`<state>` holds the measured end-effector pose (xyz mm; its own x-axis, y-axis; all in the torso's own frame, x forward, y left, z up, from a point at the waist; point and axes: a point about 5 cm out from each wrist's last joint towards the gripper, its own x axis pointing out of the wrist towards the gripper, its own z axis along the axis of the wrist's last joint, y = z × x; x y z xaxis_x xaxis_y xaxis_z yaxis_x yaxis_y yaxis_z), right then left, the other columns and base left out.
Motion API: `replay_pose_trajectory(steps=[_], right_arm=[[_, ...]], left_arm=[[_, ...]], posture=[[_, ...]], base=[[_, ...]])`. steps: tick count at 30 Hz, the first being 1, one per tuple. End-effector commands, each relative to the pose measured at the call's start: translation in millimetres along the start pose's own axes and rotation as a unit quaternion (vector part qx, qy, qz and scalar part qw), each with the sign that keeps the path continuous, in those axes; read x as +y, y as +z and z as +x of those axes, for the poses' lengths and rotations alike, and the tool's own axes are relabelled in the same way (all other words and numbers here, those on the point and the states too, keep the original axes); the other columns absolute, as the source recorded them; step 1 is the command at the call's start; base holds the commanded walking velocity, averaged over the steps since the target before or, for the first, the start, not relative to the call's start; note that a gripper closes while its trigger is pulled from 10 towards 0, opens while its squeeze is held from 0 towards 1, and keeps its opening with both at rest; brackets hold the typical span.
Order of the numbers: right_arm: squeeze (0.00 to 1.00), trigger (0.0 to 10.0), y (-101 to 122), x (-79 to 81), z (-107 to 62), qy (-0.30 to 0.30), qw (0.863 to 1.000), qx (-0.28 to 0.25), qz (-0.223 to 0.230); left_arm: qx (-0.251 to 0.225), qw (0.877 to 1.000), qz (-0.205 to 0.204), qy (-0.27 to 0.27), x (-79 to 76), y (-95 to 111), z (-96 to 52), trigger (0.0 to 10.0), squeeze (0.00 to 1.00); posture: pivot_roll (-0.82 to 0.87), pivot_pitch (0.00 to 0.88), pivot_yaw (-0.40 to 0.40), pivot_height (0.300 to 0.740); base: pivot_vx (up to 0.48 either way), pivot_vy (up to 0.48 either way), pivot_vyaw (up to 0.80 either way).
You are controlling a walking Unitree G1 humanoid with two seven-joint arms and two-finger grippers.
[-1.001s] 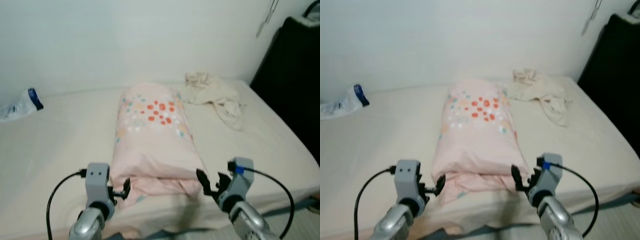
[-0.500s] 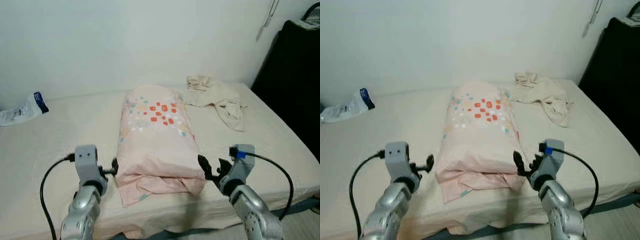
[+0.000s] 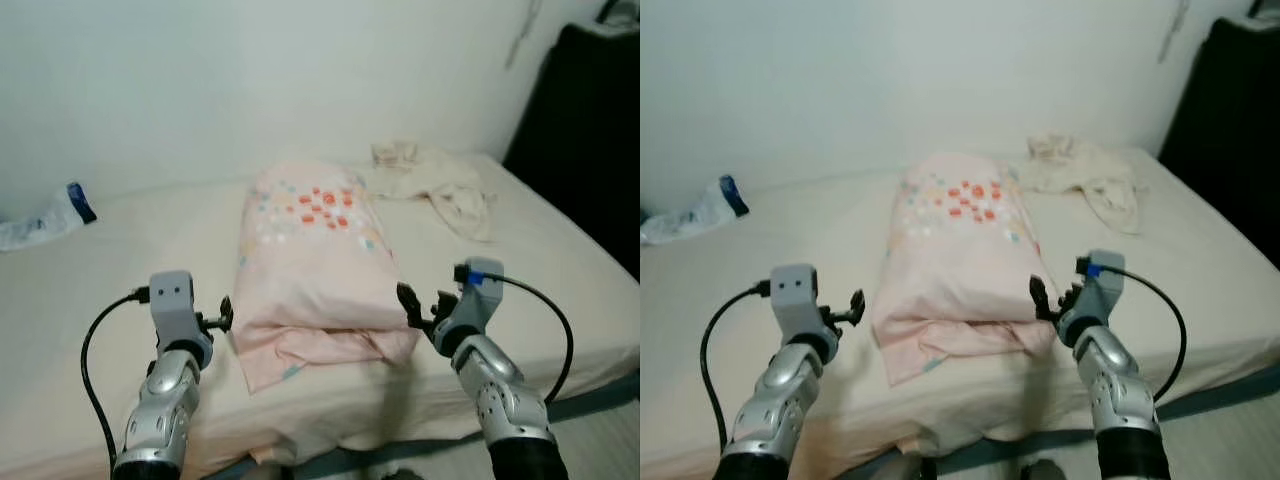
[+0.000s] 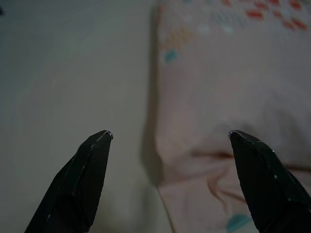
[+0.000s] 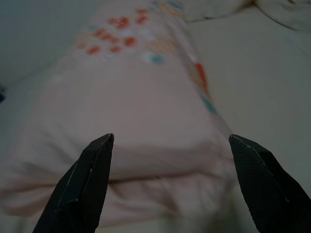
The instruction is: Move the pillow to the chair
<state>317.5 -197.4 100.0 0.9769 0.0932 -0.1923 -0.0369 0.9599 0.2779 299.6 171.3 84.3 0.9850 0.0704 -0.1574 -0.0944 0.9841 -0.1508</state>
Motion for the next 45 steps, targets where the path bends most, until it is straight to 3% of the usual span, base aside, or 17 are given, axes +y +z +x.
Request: replay_pose_trajectory(steps=[1,12,18,22,25,29,45], right_arm=[[0.00,10.0,0,-0.7,3.3,-0.003,1.000,-0.005,0.002],[0.00,10.0,24,-8.8,11.4,-0.001,0.998,-0.058,0.012],[0.00,10.0,25,-8.0,17.9,-0.001,0.998,-0.060,0.020],[0.00,10.0,22,-1.5,23.7,0.009,0.998,-0.057,0.018],[0.00,10.0,24,19.7,25.1,0.073,0.993,-0.086,0.027],[0.00,10.0,22,32.4,25.6,0.105,0.991,-0.086,0.010],[0.00,10.0,18,36.6,25.3,0.129,0.988,-0.088,-0.004]], left_arm=[[0.008,1.000,0.008,0.007,3.5,-5,-0.3,10.0,0.00],[0.012,1.000,0.007,-0.002,-1.7,-9,-2.6,10.0,0.00],[0.011,1.000,0.006,-0.003,-1.3,-8,-2.3,10.0,0.00],[0.009,1.000,0.007,-0.002,-1.0,-7,-2.7,10.0,0.00],[0.002,1.000,0.006,-0.003,-2.3,-3,-3.3,10.0,0.00],[-0.008,1.000,0.003,0.001,-0.6,3,-2.9,10.0,0.00],[-0.042,0.999,0.025,0.014,4.9,22,3.8,10.0,0.00]], posture=[[-0.04,0.086,0.078,0.577],[-0.04,0.103,0.090,0.527],[-0.04,0.112,0.093,0.502],[-0.03,0.114,0.094,0.488],[-0.02,0.116,0.095,0.488],[-0.02,0.118,0.094,0.488],[-0.02,0.116,0.101,0.488]], base=[[0.000,0.000,0.00],[0.000,0.000,0.00],[0.000,0.000,0.00],[0.000,0.000,0.00],[0.000,0.000,0.00],[0.000,0.000,0.19],[0.000,0.000,0.44]])
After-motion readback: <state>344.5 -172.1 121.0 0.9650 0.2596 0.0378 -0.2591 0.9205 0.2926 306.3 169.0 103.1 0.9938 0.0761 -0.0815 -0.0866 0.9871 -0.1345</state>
